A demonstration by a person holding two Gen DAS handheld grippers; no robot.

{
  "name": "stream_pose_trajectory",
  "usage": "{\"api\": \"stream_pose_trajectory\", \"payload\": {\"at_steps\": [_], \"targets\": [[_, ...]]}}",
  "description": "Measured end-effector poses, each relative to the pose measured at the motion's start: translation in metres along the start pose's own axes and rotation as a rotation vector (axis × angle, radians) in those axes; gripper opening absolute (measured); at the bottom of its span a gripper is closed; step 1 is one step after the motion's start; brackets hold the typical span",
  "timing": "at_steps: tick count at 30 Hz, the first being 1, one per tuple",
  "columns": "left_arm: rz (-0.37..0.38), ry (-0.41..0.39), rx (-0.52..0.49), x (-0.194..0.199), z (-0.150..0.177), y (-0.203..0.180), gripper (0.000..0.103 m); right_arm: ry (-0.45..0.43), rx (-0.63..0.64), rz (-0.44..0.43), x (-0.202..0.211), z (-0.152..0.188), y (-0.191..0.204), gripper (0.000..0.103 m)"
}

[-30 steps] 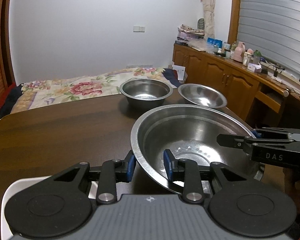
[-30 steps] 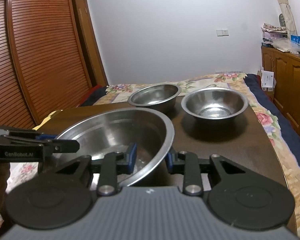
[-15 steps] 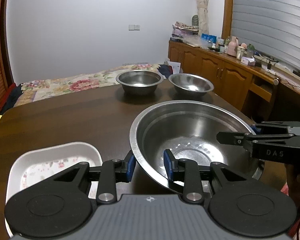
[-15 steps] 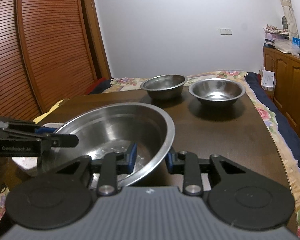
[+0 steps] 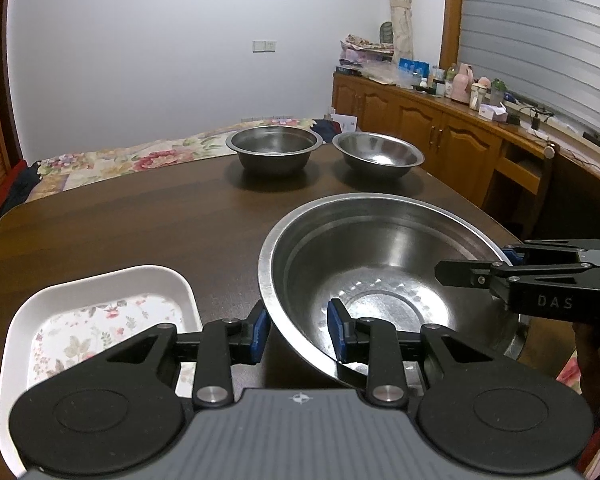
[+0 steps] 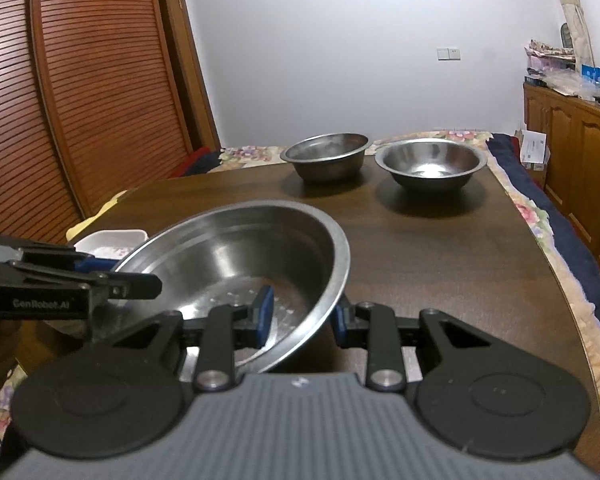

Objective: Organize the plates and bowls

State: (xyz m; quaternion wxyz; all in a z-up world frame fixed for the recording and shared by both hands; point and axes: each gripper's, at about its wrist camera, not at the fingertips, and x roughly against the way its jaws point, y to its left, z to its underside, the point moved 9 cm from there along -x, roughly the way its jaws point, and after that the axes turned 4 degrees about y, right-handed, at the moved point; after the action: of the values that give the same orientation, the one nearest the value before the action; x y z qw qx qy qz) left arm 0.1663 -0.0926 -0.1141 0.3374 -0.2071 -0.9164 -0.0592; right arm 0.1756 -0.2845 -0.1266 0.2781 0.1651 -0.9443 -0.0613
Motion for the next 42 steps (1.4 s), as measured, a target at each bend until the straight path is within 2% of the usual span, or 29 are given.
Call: {"api": "stream_pose_trajectory", "payload": {"at_steps": [7, 10, 16, 18, 22, 26, 30, 36, 42], "targets": [[-0.008, -0.004, 0.016, 0.0, 0.002, 0.003, 0.036, 0.006, -0.002, -0.004, -0.001, 0.003, -0.001, 0.032], [-0.015, -0.008, 0.024, 0.001, 0.001, 0.006, 0.044, 0.001, -0.006, 0.001, 0.001, 0.001, -0.003, 0.032], [-0.023, -0.03, 0.041, 0.006, -0.006, 0.013, 0.052, -0.018, -0.013, 0.018, 0.01, -0.004, -0.01, 0.037], [-0.026, -0.043, 0.047, 0.01, -0.011, 0.017, 0.053, -0.033, -0.006, 0.03, 0.016, -0.009, -0.014, 0.042], [-0.045, -0.075, 0.047, 0.017, -0.03, 0.027, 0.057, -0.068, 0.018, 0.052, 0.026, -0.029, -0.024, 0.042], [-0.075, -0.103, 0.03, 0.014, -0.06, 0.036, 0.059, -0.105, 0.062, 0.082, 0.026, -0.063, -0.036, 0.044], [-0.096, -0.128, 0.017, 0.003, -0.095, 0.044, 0.07, -0.122, 0.092, 0.084, 0.012, -0.097, -0.046, 0.051], [-0.1, -0.127, 0.012, -0.028, -0.143, 0.053, 0.071, -0.086, 0.13, 0.057, -0.03, -0.134, -0.057, 0.055], [-0.1, -0.091, 0.003, -0.071, -0.171, 0.059, 0.071, -0.014, 0.139, 0.02, -0.088, -0.151, -0.062, 0.055]]}}
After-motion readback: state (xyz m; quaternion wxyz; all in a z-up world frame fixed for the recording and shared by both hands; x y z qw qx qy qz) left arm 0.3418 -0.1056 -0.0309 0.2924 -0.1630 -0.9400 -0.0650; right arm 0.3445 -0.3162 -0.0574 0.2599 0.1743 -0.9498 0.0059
